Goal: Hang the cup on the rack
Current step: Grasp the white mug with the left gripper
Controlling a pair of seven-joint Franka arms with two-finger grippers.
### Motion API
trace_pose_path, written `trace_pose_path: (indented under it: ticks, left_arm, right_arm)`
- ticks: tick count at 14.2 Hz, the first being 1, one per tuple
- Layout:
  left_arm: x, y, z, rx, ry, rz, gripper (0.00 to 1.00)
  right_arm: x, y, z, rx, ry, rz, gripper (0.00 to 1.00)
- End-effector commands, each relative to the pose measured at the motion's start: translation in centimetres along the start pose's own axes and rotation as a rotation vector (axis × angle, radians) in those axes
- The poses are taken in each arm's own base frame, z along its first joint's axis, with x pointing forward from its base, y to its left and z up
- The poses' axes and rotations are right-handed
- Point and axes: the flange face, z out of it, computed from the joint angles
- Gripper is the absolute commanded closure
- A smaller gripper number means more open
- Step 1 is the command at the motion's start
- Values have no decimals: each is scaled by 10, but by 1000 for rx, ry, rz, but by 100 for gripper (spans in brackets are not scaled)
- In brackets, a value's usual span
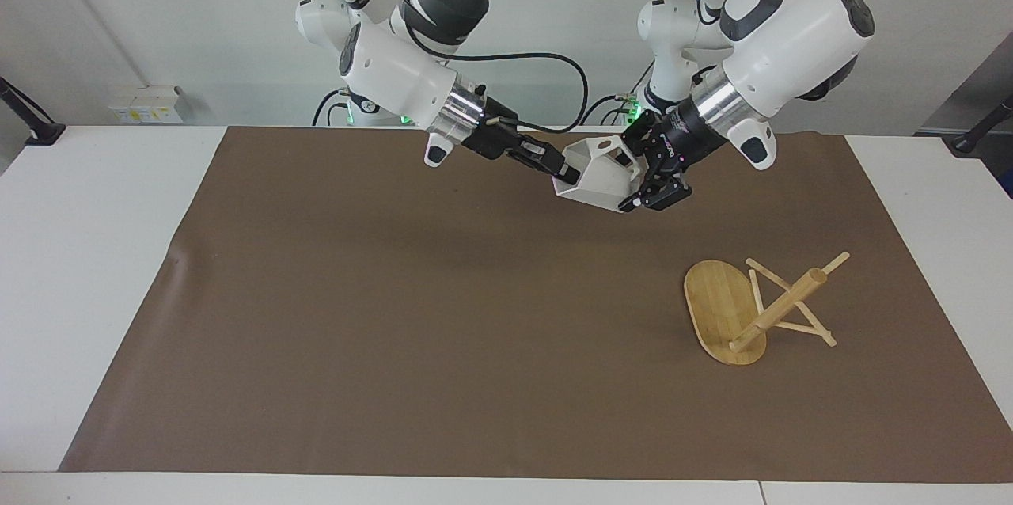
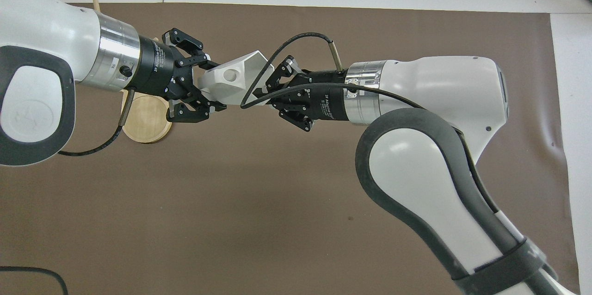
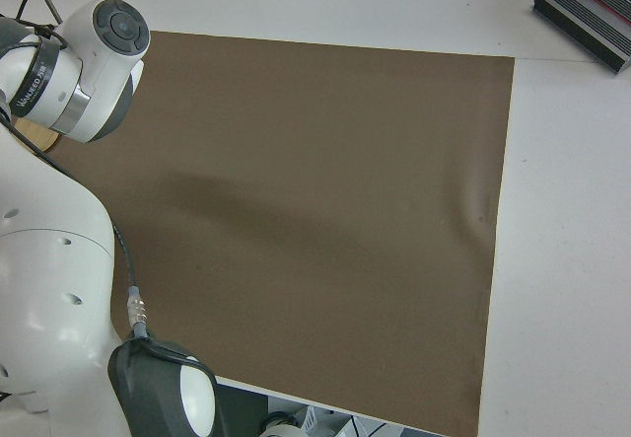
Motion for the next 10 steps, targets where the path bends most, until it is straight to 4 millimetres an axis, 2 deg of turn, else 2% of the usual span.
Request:
trace_pose_path:
  ticks: [1, 2, 5, 9, 10]
  left_arm:
    - [1, -2, -14, -30, -19, -34, 100]
    - [3, -2, -13, -29, -18, -45, 100]
    - [7, -1, -12, -32, -16, -88, 100]
    - [24, 3, -16, -45, -13, -195, 100]
    - [36, 6, -20, -72, -15, -266, 100]
  right_arm:
    - [-3, 0, 0, 20, -2, 27, 61]
    - [-2, 0, -1, 21, -1, 31, 42]
    - [-2, -1, -1, 26, 7, 30, 0]
    - [-6, -1, 2, 17, 12, 6, 0]
    - [-6, -1, 2, 17, 12, 3, 0]
